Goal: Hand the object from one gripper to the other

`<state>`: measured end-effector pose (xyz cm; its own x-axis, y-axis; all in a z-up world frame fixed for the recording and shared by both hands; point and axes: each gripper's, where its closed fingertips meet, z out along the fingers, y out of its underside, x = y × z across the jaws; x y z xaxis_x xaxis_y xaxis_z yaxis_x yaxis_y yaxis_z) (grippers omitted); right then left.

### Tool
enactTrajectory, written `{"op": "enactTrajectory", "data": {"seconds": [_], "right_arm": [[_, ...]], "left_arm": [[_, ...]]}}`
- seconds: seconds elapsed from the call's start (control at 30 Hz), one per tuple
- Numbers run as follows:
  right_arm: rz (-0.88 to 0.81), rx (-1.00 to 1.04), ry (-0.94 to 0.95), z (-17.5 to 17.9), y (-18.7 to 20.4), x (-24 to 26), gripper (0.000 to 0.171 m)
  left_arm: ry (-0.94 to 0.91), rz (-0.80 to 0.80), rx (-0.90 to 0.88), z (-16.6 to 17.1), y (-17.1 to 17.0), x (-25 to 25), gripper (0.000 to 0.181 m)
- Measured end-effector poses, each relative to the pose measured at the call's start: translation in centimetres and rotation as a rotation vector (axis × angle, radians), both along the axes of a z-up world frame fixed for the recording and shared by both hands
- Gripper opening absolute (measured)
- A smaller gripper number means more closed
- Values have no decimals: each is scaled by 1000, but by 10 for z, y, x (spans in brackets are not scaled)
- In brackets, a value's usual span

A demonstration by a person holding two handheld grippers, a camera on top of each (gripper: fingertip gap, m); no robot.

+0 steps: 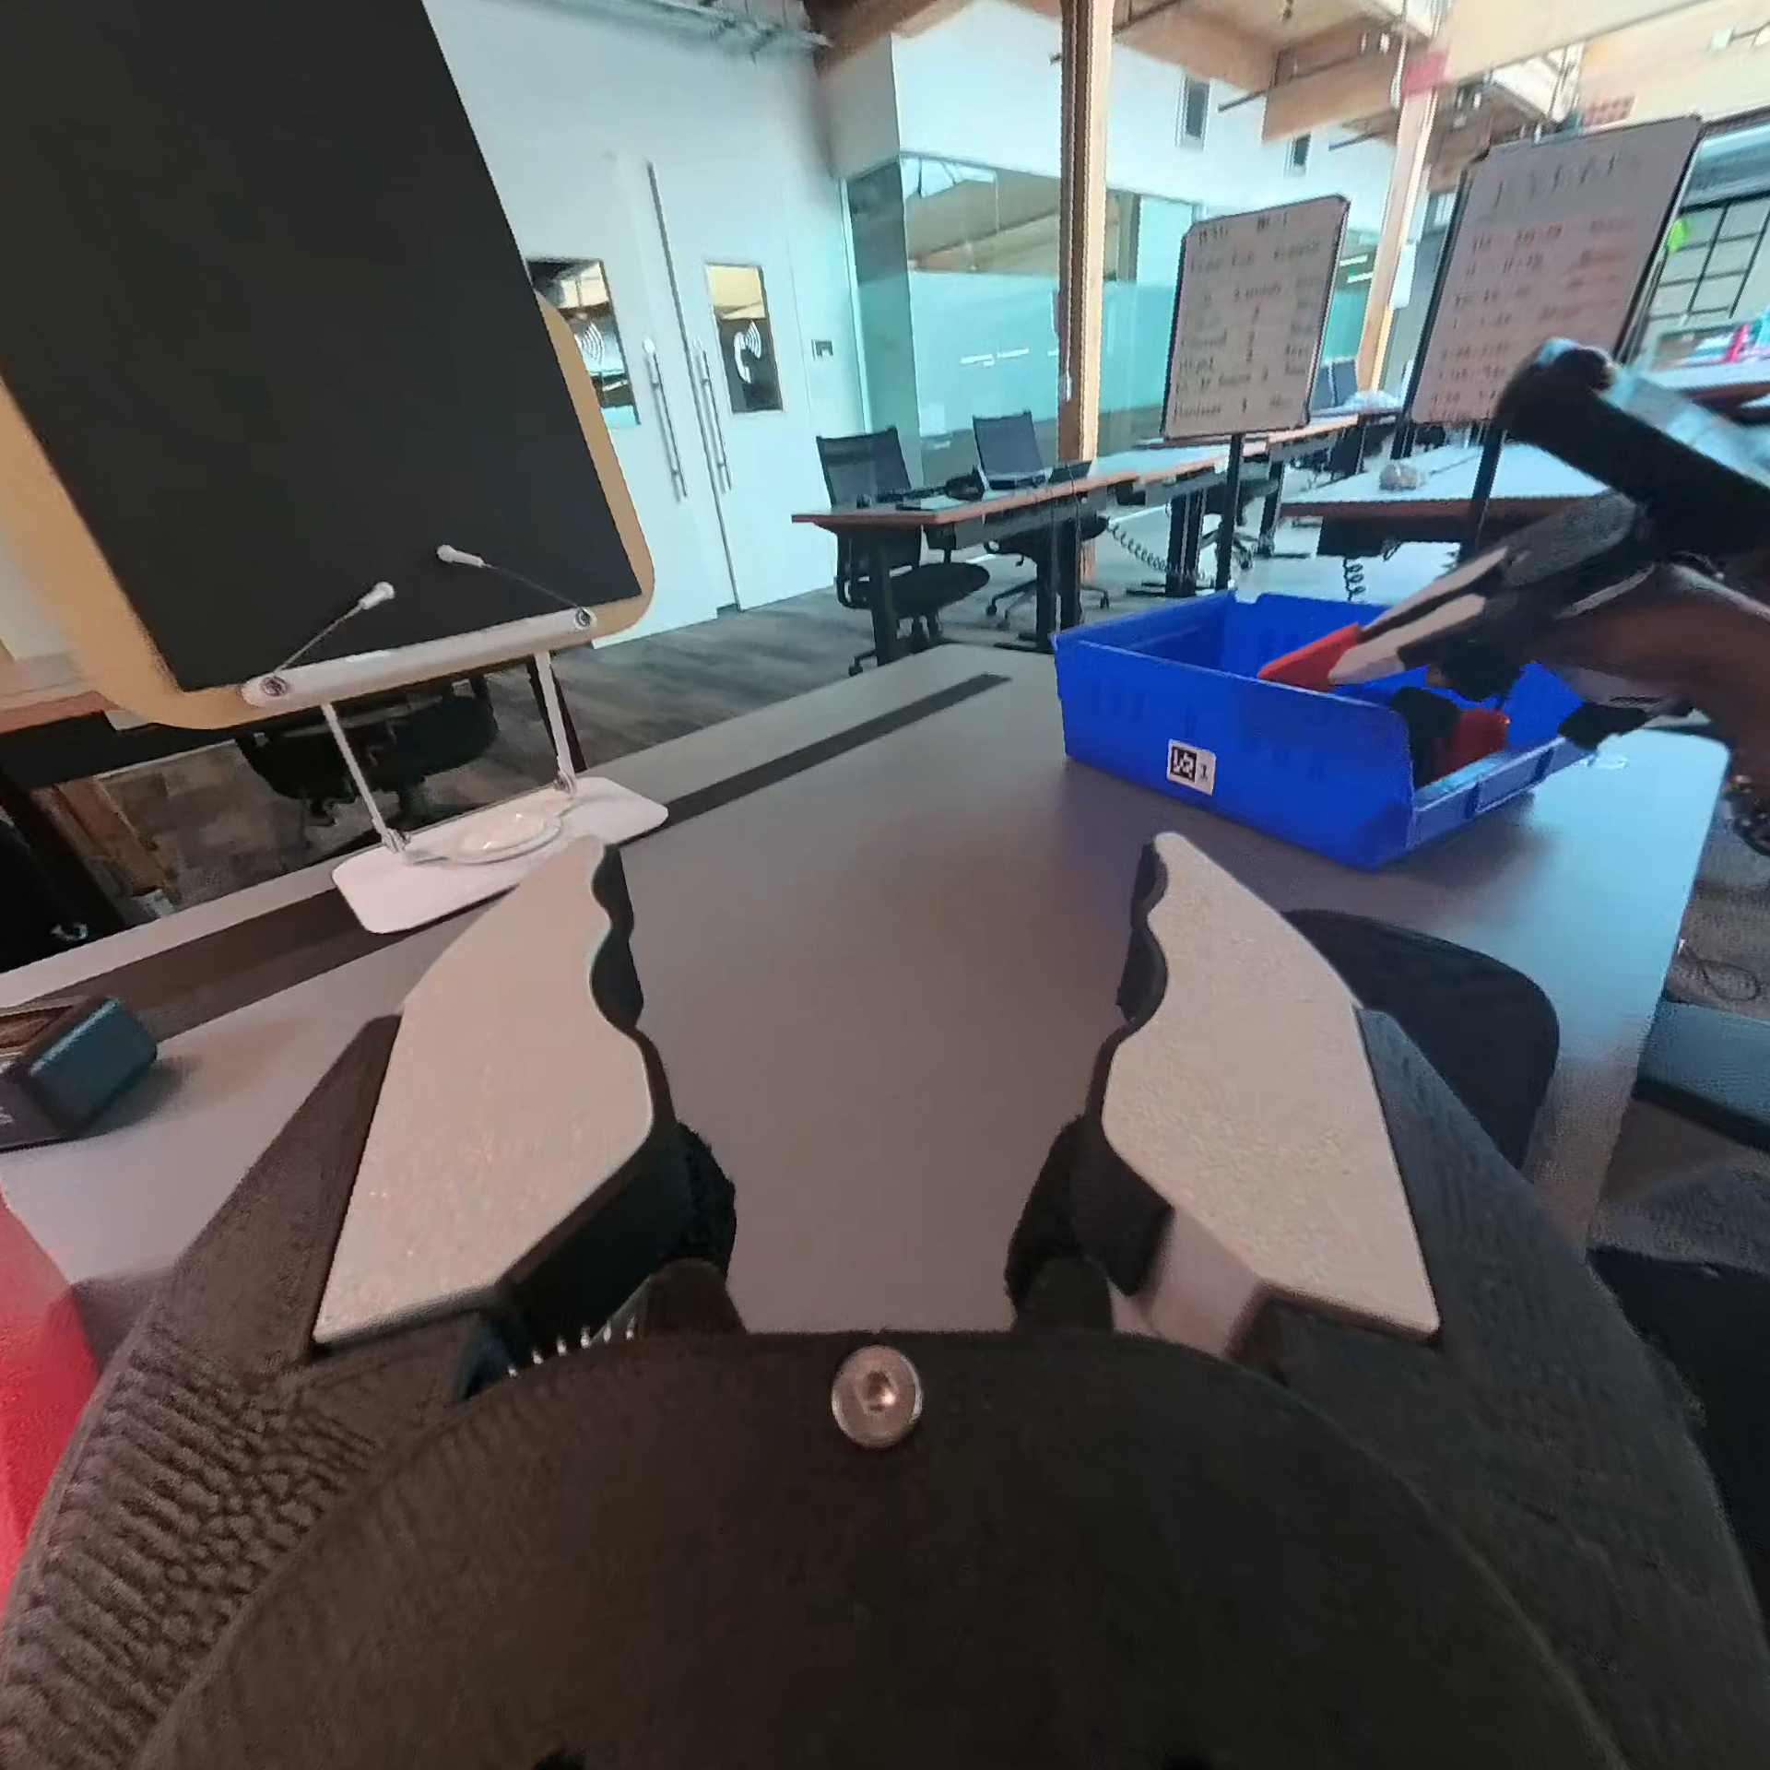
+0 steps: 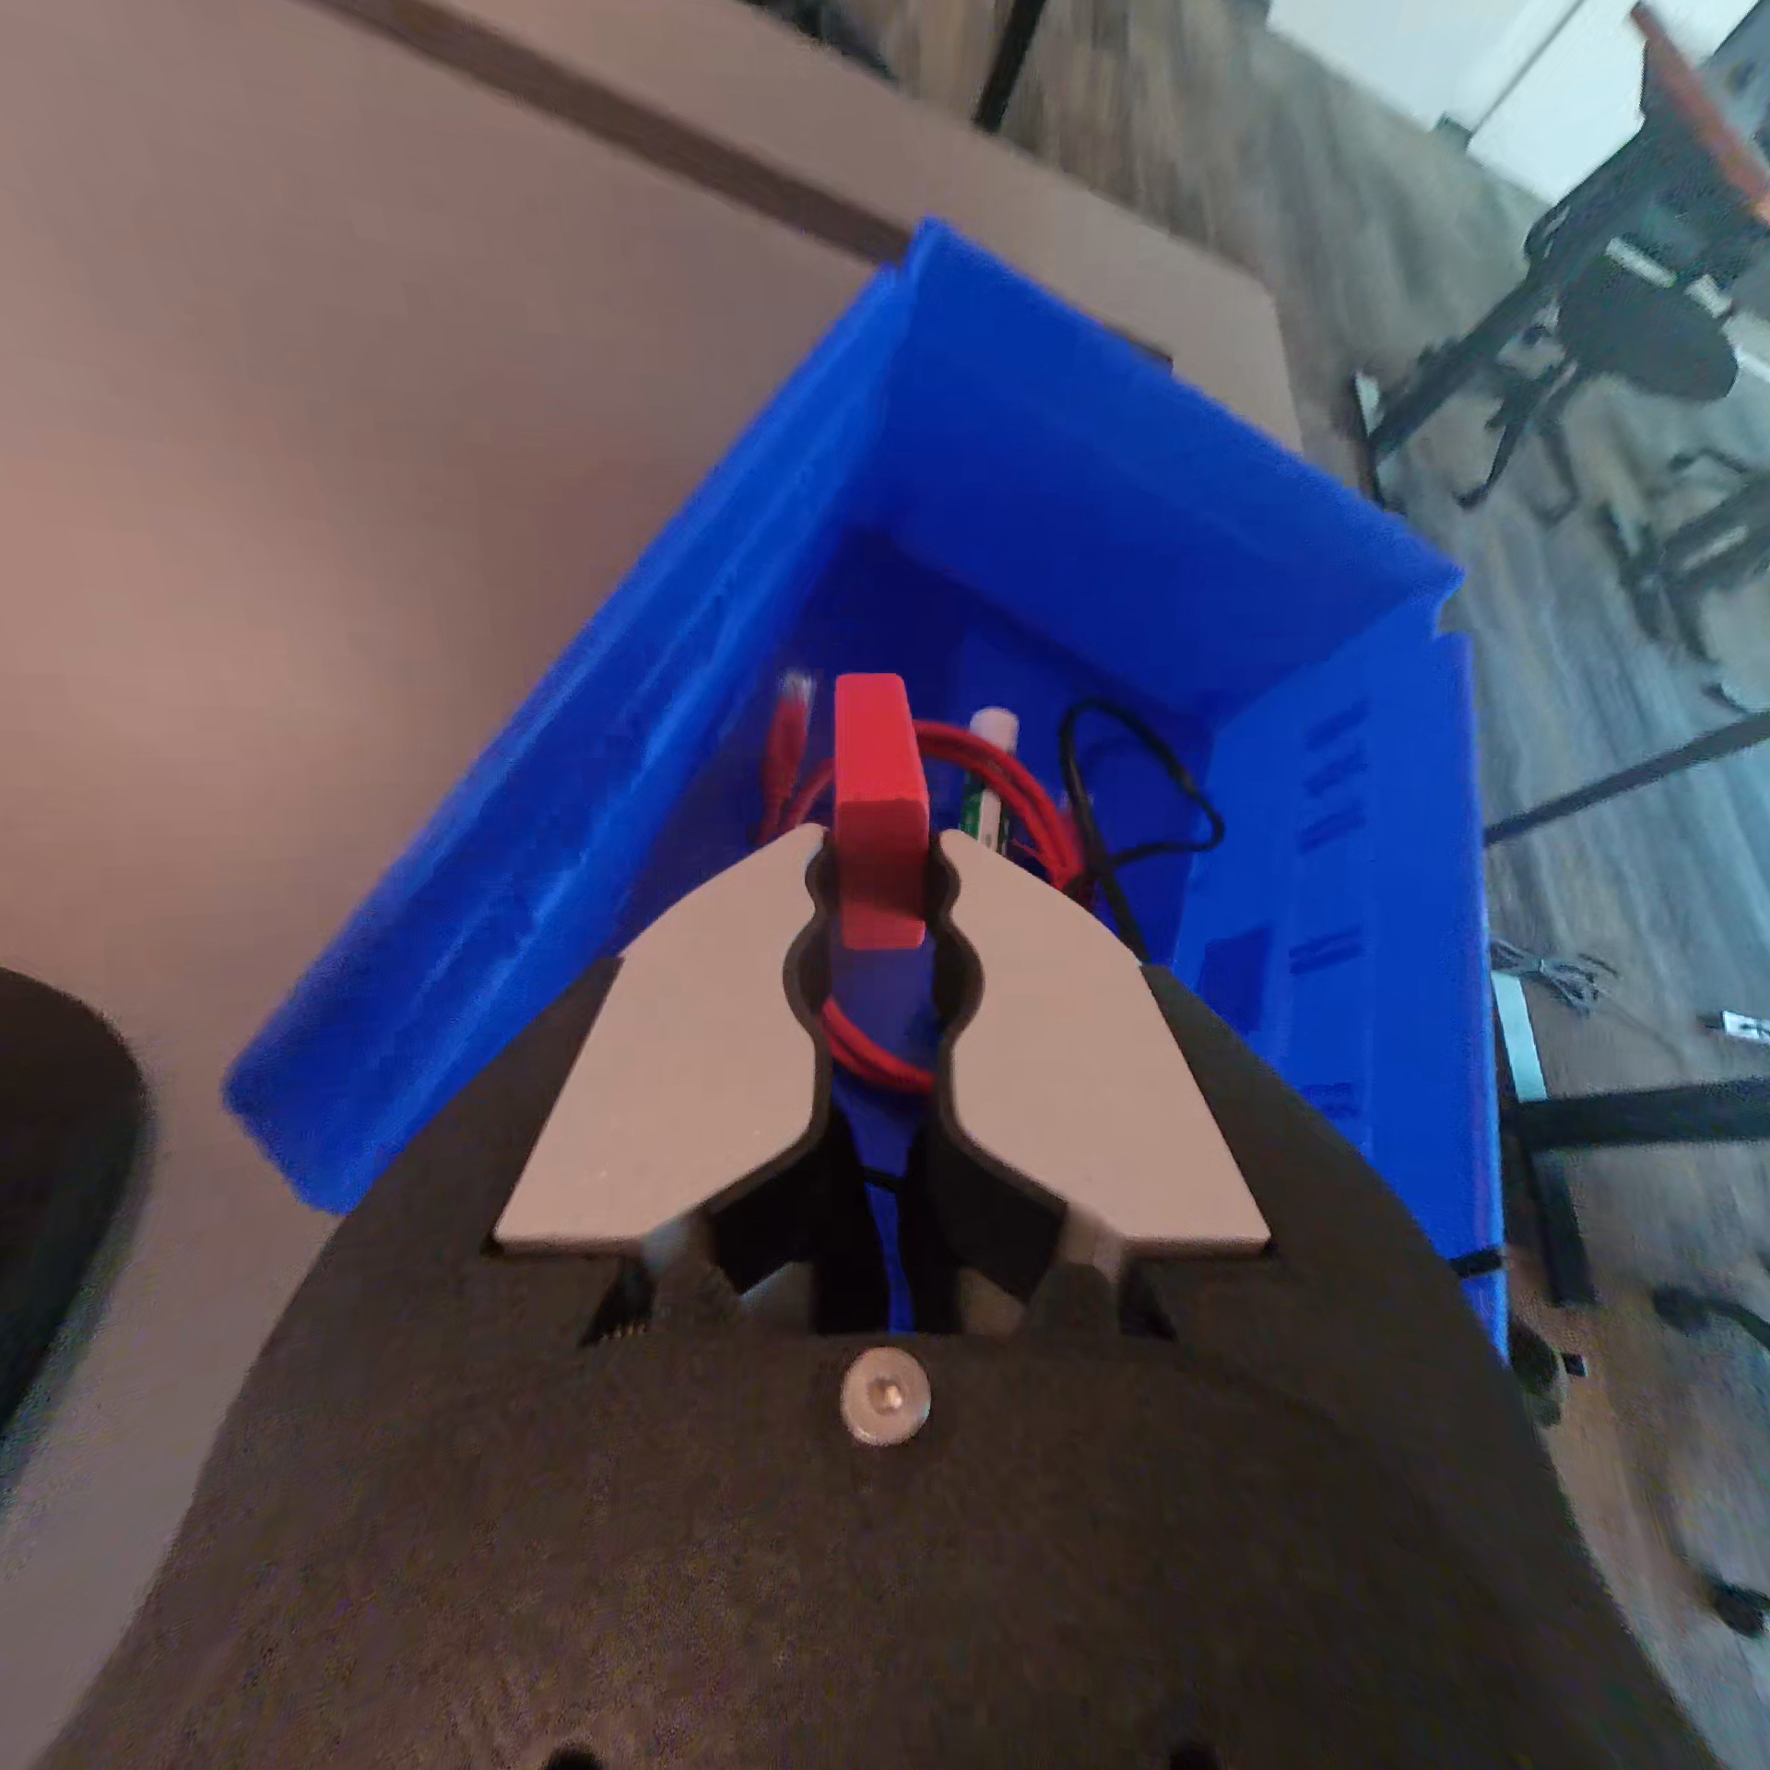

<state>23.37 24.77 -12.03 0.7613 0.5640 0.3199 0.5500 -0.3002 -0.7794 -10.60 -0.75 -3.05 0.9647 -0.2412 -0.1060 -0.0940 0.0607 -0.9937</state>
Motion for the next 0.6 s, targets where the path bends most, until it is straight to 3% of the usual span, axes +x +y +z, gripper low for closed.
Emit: {"op": "enactTrajectory", "data": {"seconds": [0.23,0.37,0.6], "right_arm": [[-46,-116,-88,-39,12,9,18],[-37,-120,-85,-40,12,9,34],[-26,39,-39,-6,10,0,72]], "left_arm": [[32,52,-58,-14,7,-9,99],[27,52,-79,-20,9,-10,99],[30,77,-94,-25,13,-14,106]]}}
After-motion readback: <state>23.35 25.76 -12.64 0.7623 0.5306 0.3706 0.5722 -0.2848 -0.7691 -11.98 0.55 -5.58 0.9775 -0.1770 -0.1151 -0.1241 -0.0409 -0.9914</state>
